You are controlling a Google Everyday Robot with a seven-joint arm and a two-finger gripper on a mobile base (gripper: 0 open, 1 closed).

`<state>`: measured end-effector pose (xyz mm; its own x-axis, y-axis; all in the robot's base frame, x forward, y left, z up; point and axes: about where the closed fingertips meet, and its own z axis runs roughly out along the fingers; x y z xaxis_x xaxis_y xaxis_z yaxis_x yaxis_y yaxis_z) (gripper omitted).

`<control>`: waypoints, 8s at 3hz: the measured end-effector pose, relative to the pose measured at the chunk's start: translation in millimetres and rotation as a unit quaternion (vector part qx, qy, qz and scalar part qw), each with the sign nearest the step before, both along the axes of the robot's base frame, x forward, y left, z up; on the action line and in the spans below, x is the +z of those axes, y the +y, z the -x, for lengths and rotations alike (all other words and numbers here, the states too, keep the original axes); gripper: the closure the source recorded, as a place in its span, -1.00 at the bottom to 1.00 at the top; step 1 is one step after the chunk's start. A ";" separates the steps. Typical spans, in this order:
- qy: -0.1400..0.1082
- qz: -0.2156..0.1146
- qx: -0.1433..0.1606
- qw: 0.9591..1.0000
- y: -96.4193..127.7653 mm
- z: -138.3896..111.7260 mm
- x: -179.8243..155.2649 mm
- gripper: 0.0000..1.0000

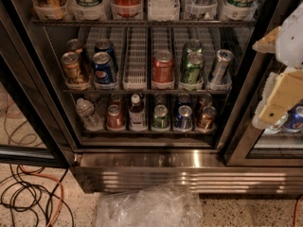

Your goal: Pick orange can from top shelf of fridge

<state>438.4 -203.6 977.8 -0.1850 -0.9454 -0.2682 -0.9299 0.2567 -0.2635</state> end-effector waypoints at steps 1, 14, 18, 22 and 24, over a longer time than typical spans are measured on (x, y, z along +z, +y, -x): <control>-0.027 -0.083 -0.013 0.996 4.8 -15.4 3.5 -1.00; -0.127 -0.459 -0.069 0.877 190.6 -64.7 56.4 -1.00; -0.240 -0.542 -0.052 0.803 292.2 -123.1 120.5 -1.00; -0.237 -0.585 -0.069 0.772 323.8 -124.1 128.8 -1.00; -0.205 -0.614 -0.041 0.761 348.8 -108.7 135.7 -1.00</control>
Offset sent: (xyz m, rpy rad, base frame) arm 0.0852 0.0841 0.0832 0.9564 -0.0882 -0.0978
